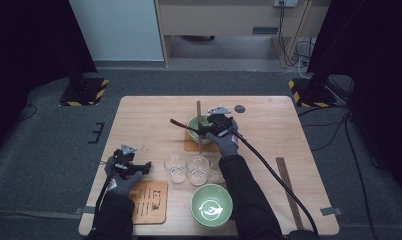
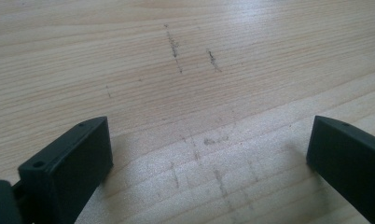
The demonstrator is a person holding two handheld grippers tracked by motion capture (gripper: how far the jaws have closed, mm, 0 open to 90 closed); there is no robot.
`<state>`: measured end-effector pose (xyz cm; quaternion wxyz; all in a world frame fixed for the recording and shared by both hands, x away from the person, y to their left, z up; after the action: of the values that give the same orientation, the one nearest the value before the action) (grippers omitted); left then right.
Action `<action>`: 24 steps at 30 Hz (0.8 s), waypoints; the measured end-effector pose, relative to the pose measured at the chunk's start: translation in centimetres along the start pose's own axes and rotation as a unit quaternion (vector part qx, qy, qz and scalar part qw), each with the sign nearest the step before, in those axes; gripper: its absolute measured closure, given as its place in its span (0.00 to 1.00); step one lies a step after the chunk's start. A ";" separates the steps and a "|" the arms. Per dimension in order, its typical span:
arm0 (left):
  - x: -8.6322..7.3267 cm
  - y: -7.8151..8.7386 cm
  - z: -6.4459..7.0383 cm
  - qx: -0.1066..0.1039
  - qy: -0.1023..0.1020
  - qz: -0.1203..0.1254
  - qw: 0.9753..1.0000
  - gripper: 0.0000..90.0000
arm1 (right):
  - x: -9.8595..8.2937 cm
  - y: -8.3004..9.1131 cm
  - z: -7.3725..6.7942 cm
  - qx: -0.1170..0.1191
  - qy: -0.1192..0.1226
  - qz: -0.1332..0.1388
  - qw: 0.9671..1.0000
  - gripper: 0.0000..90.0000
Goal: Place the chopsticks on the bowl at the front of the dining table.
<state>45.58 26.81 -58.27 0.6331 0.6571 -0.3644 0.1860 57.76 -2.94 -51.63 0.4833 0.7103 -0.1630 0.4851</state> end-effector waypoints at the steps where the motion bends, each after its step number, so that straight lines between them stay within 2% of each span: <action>1: 0.0 0.0 0.0 0.000 0.000 0.000 1.000 0.00 | 0.0 0.0 0.0 0.000 0.000 0.000 1.000 0.13; 24: 0.0 0.0 0.0 0.000 0.000 0.000 1.000 0.00 | -0.2 0.4 -0.3 0.006 0.005 0.001 1.000 0.12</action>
<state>45.57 26.81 -58.27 0.6331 0.6571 -0.3644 0.1860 57.23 -2.93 -51.52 0.4796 0.7107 -0.1586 0.4896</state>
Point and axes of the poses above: each handheld gripper's, and its own axes: y roughly backward along the jaws, x roughly out of its top, z roughly to its right, the point moved 6 cm from there along -y, roughly forward along the jaws, and after that the axes turned 9 degrees about x, right-handed, at the moved point
